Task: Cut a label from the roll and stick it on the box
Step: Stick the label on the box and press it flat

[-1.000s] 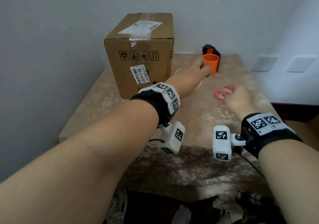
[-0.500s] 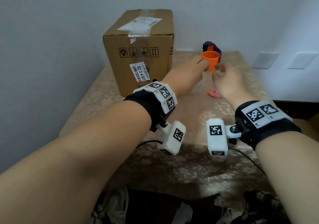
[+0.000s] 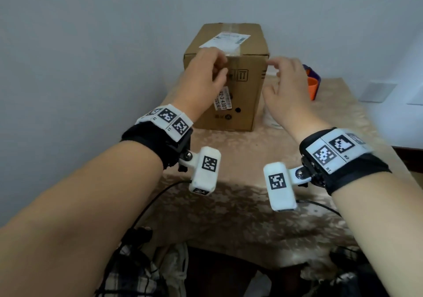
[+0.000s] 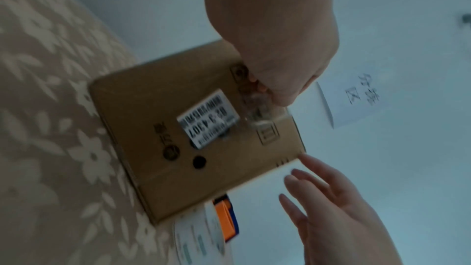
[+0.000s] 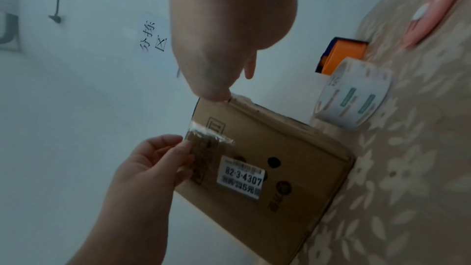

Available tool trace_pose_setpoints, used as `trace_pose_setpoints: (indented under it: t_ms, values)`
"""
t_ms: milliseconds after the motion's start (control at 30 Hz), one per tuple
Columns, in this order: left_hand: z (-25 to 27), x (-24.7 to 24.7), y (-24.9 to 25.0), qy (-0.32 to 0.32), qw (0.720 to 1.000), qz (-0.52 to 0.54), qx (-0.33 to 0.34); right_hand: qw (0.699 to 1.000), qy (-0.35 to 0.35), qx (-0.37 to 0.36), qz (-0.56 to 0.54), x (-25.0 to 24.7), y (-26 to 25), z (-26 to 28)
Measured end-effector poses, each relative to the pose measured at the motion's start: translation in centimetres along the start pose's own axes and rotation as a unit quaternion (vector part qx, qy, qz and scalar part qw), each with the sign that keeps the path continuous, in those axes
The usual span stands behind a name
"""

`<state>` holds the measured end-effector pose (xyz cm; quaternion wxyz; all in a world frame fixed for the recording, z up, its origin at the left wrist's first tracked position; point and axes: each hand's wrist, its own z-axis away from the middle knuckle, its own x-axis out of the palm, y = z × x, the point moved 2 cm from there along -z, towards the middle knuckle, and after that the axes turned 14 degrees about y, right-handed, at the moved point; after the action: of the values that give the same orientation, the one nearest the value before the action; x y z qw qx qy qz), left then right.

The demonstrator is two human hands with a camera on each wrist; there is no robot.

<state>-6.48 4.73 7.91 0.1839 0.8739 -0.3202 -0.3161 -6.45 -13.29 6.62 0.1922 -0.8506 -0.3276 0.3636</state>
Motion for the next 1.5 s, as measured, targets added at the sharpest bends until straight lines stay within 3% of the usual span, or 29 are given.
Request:
trace_pose_setpoints:
  t_ms: [233, 533, 1100, 1500]
  values:
    - [1.6, -0.7, -4.1, 0.068, 0.989, 0.046, -0.124, 0.996, 0.047, -0.062, 0.043, 1.7, -2.5, 0.8]
    - [3.3, 1.2, -4.8, 0.070, 0.958, 0.107, -0.257, 0.980, -0.013, -0.138, 0.140, 3.4, -2.6, 0.7]
    - [3.2, 3.7, -4.1, 0.145, 0.937, 0.086, -0.306, 0.983, -0.029, -0.128, 0.130, 3.1, -2.5, 0.6]
    - [4.1, 4.0, -4.3, 0.146, 0.931, 0.066, -0.328, 0.982, -0.029, -0.133, 0.133, 3.3, -2.0, 0.4]
